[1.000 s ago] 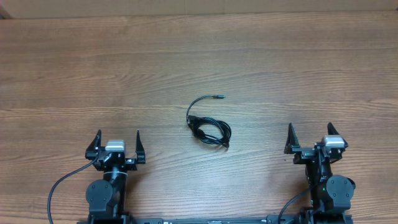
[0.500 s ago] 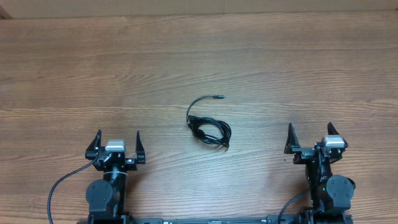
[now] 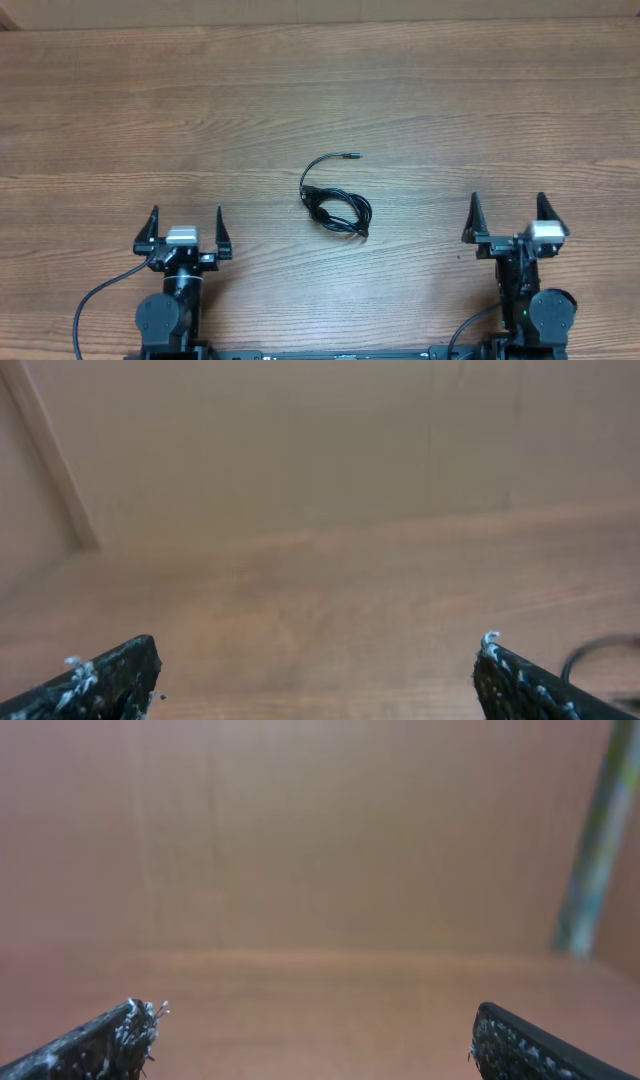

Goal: Untangle cables
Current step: 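Open both grippers and move the right gripper toward the black cable coil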

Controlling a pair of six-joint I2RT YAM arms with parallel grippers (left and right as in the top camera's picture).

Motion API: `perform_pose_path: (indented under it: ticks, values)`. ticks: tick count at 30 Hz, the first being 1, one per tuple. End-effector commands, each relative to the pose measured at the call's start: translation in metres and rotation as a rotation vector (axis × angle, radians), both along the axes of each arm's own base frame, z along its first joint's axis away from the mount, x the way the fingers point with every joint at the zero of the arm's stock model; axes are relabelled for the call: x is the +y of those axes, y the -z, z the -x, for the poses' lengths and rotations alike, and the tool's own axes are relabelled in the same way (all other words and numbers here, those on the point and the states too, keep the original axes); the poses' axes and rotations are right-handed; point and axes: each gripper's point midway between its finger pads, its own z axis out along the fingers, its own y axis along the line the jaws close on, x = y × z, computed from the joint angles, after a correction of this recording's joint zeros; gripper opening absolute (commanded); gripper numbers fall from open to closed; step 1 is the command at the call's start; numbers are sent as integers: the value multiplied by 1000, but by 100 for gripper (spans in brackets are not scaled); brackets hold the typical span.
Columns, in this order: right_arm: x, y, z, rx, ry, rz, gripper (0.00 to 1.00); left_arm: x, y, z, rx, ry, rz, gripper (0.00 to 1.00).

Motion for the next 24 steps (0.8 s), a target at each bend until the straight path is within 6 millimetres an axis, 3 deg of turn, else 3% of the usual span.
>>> perform_pose_path:
  ticks: [1, 5, 12, 19, 24]
  values:
    - [31, -13, 6, -64, -177, 33, 100, -7, -20, 2, -72, 46, 27, 100]
    - [59, -44, 23, -127, -355, 18, 100, -8, -64, 12, -161, 63, 141, 100]
    - [62, -113, 55, -118, -377, -31, 100, -26, -166, 54, -296, 189, 203, 100]
    - [63, -164, 79, 22, -375, -41, 100, -49, -205, 62, -125, 314, 317, 99]
    - [87, -176, 104, 208, -521, -75, 100, -76, -223, 65, 63, 456, 336, 100]
